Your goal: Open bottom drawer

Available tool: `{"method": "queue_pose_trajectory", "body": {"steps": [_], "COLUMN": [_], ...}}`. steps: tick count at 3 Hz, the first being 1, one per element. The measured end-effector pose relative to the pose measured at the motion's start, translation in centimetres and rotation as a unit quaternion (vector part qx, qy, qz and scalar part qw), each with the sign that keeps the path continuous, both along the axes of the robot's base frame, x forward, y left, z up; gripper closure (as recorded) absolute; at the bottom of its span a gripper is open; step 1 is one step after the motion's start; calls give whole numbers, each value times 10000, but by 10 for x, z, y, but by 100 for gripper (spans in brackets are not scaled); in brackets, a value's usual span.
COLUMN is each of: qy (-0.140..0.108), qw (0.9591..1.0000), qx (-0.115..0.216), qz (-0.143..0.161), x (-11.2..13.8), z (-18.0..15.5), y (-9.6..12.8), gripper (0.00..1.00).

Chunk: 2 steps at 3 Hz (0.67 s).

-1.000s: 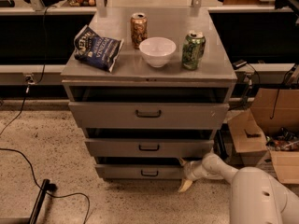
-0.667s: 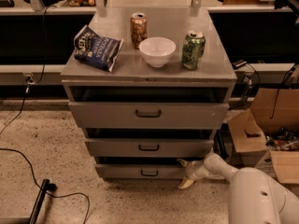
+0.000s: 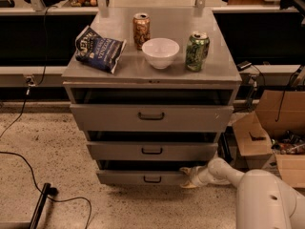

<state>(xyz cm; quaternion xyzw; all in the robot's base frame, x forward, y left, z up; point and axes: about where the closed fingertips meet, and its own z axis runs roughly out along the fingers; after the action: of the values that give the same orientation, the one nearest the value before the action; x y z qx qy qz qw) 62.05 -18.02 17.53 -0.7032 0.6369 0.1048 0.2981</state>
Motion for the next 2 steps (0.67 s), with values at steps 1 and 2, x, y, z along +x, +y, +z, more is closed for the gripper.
{"method": "queue_pose_trajectory", "body": {"steps": [1, 2], "qy": [97, 463], "qw": [9999, 9986], "qx": [60, 182], "qz": [77, 193], "x": [-20, -55], "z": [12, 18], "y": [-4, -8], "gripper": [48, 41]}}
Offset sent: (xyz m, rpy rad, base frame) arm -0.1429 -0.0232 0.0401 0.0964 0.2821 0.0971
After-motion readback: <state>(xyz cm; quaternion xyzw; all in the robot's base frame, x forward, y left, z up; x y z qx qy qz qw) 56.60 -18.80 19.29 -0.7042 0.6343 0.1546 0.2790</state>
